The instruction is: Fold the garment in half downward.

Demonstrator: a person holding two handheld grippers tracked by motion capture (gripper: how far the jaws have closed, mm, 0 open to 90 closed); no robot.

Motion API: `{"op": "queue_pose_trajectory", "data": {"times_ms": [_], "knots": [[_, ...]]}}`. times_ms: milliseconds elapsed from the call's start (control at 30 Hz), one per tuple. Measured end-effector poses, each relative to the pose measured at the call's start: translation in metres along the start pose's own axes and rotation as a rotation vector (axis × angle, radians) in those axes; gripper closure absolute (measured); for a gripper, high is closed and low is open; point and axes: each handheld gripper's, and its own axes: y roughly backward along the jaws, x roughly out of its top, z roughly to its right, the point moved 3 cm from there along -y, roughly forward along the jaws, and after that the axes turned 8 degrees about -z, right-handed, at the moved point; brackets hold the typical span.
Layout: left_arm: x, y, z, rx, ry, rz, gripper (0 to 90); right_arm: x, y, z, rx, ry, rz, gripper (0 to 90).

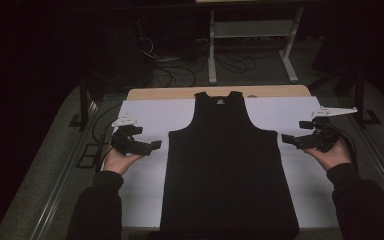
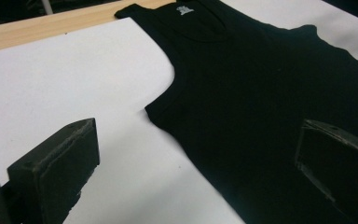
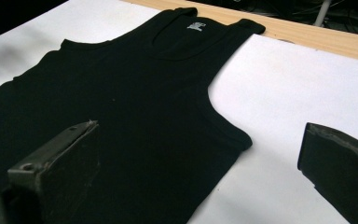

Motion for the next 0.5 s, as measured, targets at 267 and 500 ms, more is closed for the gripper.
{"op": "queue_pose_trajectory", "data": {"times_ms": [267,500], "knots": [[0.006,-0.007,-0.009,-0.001,0.013,-0.01,0.0,0.003,-0.011,0.011,-0.018,-0.001,-0.041,0.0],[0.006,-0.016,-0.014,0.0,0.016,-0.031,0.0,0.001,-0.019,0.023,-0.02,-0.031,-0.054,0.0]]}}
